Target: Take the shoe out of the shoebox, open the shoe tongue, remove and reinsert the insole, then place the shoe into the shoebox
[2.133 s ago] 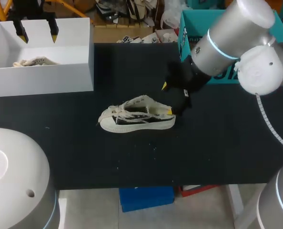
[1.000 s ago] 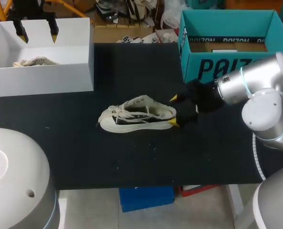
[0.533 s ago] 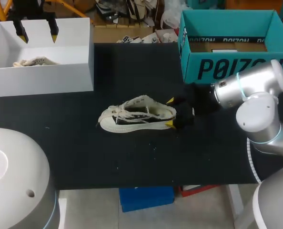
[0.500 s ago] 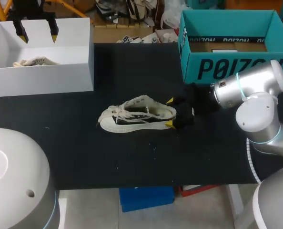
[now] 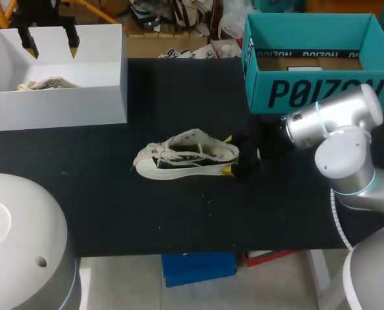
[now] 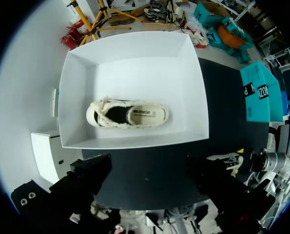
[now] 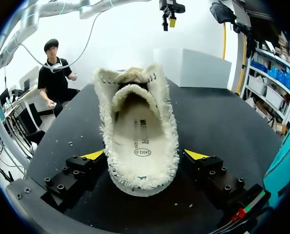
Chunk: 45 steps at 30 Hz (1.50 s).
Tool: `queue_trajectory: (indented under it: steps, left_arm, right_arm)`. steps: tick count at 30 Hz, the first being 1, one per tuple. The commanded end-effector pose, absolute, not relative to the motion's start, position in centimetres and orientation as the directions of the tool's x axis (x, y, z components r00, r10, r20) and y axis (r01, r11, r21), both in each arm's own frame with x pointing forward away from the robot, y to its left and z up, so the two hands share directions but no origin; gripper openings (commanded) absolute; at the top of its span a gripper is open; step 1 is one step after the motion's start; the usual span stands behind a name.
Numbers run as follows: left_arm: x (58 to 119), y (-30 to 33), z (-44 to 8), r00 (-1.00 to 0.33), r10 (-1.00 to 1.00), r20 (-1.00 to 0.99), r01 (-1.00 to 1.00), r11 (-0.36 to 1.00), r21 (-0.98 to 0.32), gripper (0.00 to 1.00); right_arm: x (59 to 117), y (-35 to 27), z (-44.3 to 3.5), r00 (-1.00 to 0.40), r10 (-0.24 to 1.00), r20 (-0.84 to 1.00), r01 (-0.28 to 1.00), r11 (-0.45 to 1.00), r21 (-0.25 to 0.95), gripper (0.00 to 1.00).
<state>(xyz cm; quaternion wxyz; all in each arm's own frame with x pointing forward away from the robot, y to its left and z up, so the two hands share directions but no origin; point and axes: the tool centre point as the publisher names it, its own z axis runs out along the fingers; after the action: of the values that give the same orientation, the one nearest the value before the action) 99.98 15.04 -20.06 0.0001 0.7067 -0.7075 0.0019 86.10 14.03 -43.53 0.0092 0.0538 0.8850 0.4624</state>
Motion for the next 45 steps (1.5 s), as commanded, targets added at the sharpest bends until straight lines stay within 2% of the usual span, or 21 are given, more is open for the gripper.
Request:
queue_trajectory:
  steps: [1, 8, 15, 23, 28, 42, 45]
  left_arm:
    - [100.0, 15.0, -20.0, 0.000, -1.000, 0.002, -1.000, 0.000, -0.001, 1.00]
    - [100.0, 15.0, -20.0, 0.000, -1.000, 0.002, -1.000, 0.000, -0.001, 1.00]
    - [99.5, 12.4, -18.4, 0.073, -0.995, -0.073, -0.996, -0.077, 0.052, 1.00]
    - [95.9, 7.1, -18.0, 0.114, -0.981, -0.154, -0.992, -0.120, 0.029, 1.00]
    - [93.0, 4.1, -18.4, 0.090, -0.989, -0.116, -0.996, -0.092, 0.012, 1.00]
    - [93.0, 4.1, -18.4, 0.090, -0.989, -0.116, -0.996, -0.092, 0.012, 1.00]
    - [92.9, 3.8, -17.4, 0.091, -0.982, -0.166, -0.995, -0.084, -0.050, 1.00]
  right_arm:
    - [86.4, 14.5, -43.8, -0.994, 0.104, 0.033, 0.087, 0.573, 0.815, 0.00]
    - [86.4, 14.5, -43.8, -0.994, 0.104, 0.033, 0.087, 0.573, 0.815, 0.00]
    - [86.4, 14.5, -43.8, -0.994, 0.104, 0.033, 0.087, 0.573, 0.815, 0.00]
    - [86.4, 14.5, -43.8, -0.994, 0.104, 0.033, 0.087, 0.573, 0.815, 0.00]
    - [86.4, 14.5, -43.8, -0.994, 0.104, 0.033, 0.087, 0.573, 0.815, 0.00]
    - [86.4, 14.5, -43.8, -0.994, 0.104, 0.033, 0.087, 0.573, 0.815, 0.00]
    - [86.4, 14.5, -43.8, -0.994, 0.104, 0.033, 0.087, 0.573, 0.815, 0.00]
